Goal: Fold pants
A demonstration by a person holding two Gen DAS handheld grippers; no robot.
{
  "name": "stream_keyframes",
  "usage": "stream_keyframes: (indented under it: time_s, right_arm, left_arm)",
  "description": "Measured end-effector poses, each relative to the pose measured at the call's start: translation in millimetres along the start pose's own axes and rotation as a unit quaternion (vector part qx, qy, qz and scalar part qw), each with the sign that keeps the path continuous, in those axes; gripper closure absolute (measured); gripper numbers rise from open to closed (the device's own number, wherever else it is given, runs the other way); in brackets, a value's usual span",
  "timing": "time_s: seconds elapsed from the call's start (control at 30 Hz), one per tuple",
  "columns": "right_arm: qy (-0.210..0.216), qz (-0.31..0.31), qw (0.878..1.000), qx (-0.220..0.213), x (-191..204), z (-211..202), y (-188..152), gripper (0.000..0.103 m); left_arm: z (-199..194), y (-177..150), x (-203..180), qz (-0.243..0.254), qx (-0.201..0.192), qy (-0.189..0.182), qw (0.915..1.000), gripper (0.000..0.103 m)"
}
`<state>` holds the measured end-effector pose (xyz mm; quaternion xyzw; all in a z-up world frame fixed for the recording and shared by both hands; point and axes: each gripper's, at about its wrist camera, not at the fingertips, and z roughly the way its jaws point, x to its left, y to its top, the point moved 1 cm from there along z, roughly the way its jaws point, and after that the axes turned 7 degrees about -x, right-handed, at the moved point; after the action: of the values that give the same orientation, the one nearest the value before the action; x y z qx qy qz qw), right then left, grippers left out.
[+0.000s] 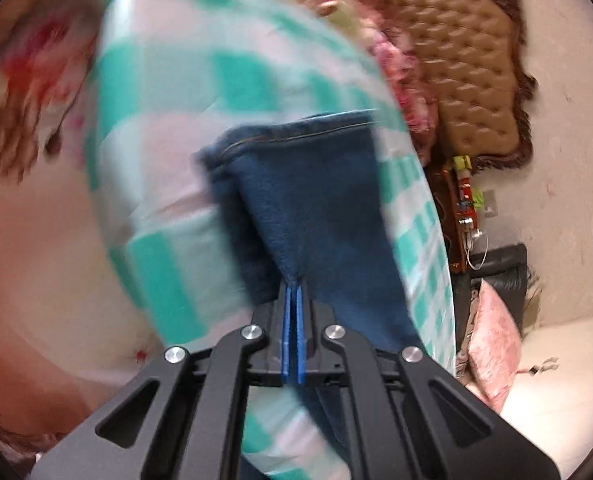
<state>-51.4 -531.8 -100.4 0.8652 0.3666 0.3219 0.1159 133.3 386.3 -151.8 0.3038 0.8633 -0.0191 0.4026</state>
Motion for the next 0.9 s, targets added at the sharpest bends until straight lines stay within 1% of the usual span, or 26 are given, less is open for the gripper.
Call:
stream_keyframes:
  time_s: [0.1, 0.13, 0.17, 0.2, 0.27, 0.33, 0.37, 0.43, 0.47, 0.53, 0.57, 0.6, 0.63, 0.67, 0.7, 0.73, 0.77, 0.8, 0.83, 0.87, 0.9]
  right_arm:
    - [-0.016, -0.010, 1.000, 0.003, -6.2, 9.1, -7.7, 0.096]
    - [-0.022, -0.017, 1.000, 0.003, -5.3, 10.3, -8.5, 0.096]
    - [-0.032, -0.030, 0.999, 0.001, -2.9, 11.9, -10.0, 0.096]
    - [-0.039, -0.037, 0.999, 0.001, -1.0, 13.7, -11.5, 0.096]
    - [-0.056, -0.055, 0.997, -0.004, 3.3, 15.7, -14.3, 0.096]
    - [-0.068, -0.067, 0.995, -0.006, 5.4, 17.6, -17.2, 0.096]
    - [-0.073, -0.071, 0.995, -0.006, 6.2, 19.5, -18.1, 0.096]
    - [-0.083, -0.078, 0.993, -0.008, 7.1, 21.0, -18.6, 0.096]
    - [-0.086, -0.081, 0.993, -0.009, 8.3, 21.8, -18.4, 0.096]
    - [-0.091, -0.085, 0.992, -0.010, 9.2, 22.6, -18.4, 0.096]
    - [-0.094, -0.087, 0.992, -0.011, 9.5, 22.7, -18.7, 0.097]
    - [-0.097, -0.087, 0.991, -0.012, 9.1, 22.4, -18.9, 0.098]
    - [-0.097, -0.088, 0.991, -0.014, 8.1, 20.7, -19.5, 0.098]
    - [-0.097, -0.090, 0.991, -0.014, 8.6, 19.3, -20.3, 0.098]
    - [-0.100, -0.092, 0.991, -0.015, 8.5, 17.7, -20.8, 0.097]
    - [-0.104, -0.096, 0.990, -0.014, 8.6, 16.5, -21.7, 0.095]
    - [-0.109, -0.100, 0.989, -0.013, 9.3, 15.4, -22.5, 0.091]
    - [-0.118, -0.105, 0.987, -0.010, 9.7, 14.7, -23.4, 0.083]
    - [-0.125, -0.110, 0.986, -0.008, 9.9, 12.8, -24.2, 0.080]
    - [-0.140, -0.113, 0.984, -0.008, 9.1, 9.9, -24.8, 0.059]
    - [-0.164, -0.116, 0.980, -0.016, 7.0, 4.5, -24.7, 0.045]
  left_arm:
    - [2.2, -1.1, 7.4, 0.008, 0.000, -0.016, 0.9998, 0.099]
    - [0.5, 1.4, 7.8, 0.011, -0.004, -0.018, 0.9998, 0.095]
    - [-2.1, 5.3, 7.6, 0.015, -0.011, -0.020, 0.9996, 0.081]
    - [-3.9, 9.6, 7.4, 0.016, -0.019, -0.023, 0.9994, 0.072]
    - [-12.4, 20.5, 10.8, 0.008, -0.038, -0.028, 0.9989, 0.071]
    - [-11.2, 32.4, 14.0, 0.004, -0.036, -0.024, 0.9990, 0.071]
    - [-8.2, 36.2, 15.1, 0.004, -0.033, -0.019, 0.9993, 0.074]
    - [-4.9, 44.8, 14.4, 0.013, -0.033, 0.001, 0.9994, 0.092]
    - [-6.1, 48.1, 13.9, 0.022, -0.040, 0.016, 0.9988, 0.099]
    - [-8.0, 55.2, 16.2, 0.021, -0.045, 0.018, 0.9986, 0.098]
    - [-8.4, 55.9, 15.5, 0.024, -0.046, 0.029, 0.9982, 0.093]
    - [-15.0, 53.7, 11.4, 0.038, -0.072, 0.062, 0.9947, 0.080]
    - [-20.6, 50.3, 5.4, 0.053, -0.096, 0.086, 0.9903, 0.072]
    - [-28.7, 45.0, -4.9, 0.081, -0.131, 0.112, 0.9817, 0.066]
    - [-32.3, 38.9, -14.4, 0.101, -0.151, 0.120, 0.9760, 0.066]
    - [-34.6, 29.9, -31.3, 0.138, -0.171, 0.115, 0.9687, 0.066]
    - [-31.2, 19.9, -48.8, 0.179, -0.176, 0.108, 0.9619, 0.061]
    - [-26.6, 10.6, -63.8, 0.216, -0.177, 0.104, 0.9546, 0.053]
    - [-16.5, -8.6, -89.1, 0.285, -0.173, 0.097, 0.9378, 0.050]
    - [-7.0, -22.5, -108.4, 0.333, -0.168, 0.091, 0.9234, 0.046]
    - [5.1, -43.8, -132.2, 0.392, -0.156, 0.079, 0.9032, 0.046]
